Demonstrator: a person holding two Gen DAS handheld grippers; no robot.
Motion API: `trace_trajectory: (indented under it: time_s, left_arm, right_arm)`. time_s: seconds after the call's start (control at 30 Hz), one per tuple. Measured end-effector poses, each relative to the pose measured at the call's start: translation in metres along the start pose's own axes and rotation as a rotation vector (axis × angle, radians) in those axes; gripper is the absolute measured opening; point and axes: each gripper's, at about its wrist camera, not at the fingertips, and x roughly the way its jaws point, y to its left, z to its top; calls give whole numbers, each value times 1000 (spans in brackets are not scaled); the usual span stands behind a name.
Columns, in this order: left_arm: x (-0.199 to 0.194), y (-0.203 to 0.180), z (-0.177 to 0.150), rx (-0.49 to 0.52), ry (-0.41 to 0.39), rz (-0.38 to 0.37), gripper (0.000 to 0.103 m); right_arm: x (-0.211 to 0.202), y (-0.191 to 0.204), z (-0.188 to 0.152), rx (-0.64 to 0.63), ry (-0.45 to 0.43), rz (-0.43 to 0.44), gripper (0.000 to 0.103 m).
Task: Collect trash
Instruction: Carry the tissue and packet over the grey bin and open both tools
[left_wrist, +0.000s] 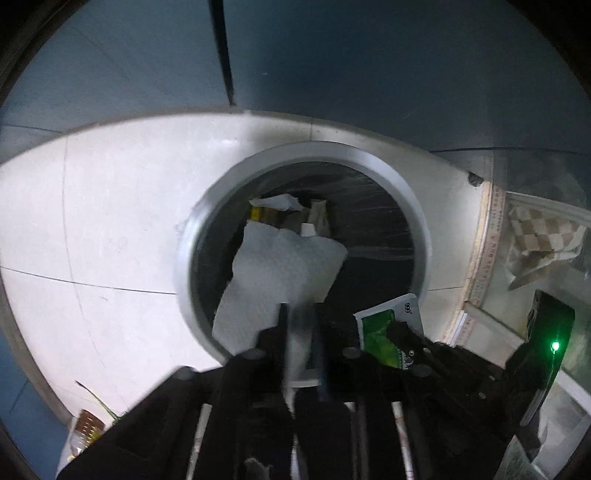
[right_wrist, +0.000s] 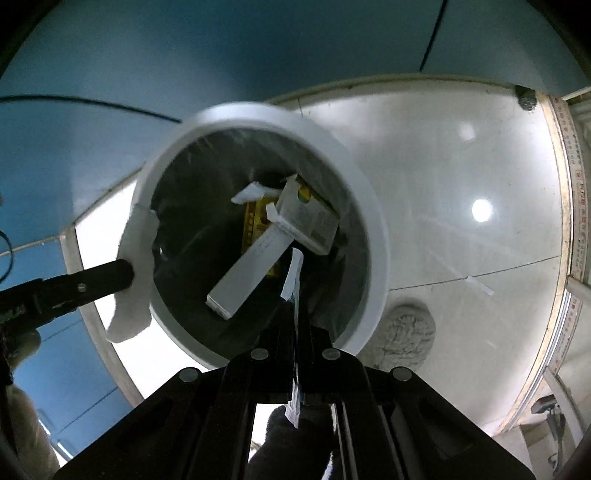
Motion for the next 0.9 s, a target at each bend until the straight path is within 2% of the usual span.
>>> trace_trajectory:
  time_s: [0.03,0.07,0.1,0.13,0.2,0.27,0.47,0.6,0.9]
  left_arm:
    - [-4,2,-2,5,-15,20,60]
    - [-6,5,-3,9,-31,36,91]
    - [-13,7,-6,14,-54,64,98]
    - [-16,10,-9,19,-70,84,100]
    - [-24,16,-15,28,-84,125,100]
    - [-38,19,-24,36,-117,164,100]
    - [-79,19,-50,45,-167,226,100]
    - [-120,9,-78,69,-204,260,100]
    - [-228,-12,-141,65,-237,213,100]
  right_arm:
    - [2,1,0,5,1,-2,25]
    - [0,2,-1,11,-3,1,49]
    - [-3,3,-3,10,-10,-7,59]
    - [-6,4,-5,6,-17,-15,68]
    - [-14,7,-9,-3,-26,-42,76]
    - [-22,7,-14,5,-30,-51,102]
    - [-72,17,-35,-2,-86,-114,103]
    - [-125,26,-53,-10,-127,-160,103]
    - [-276,54,-101,-46,-219,-181,103]
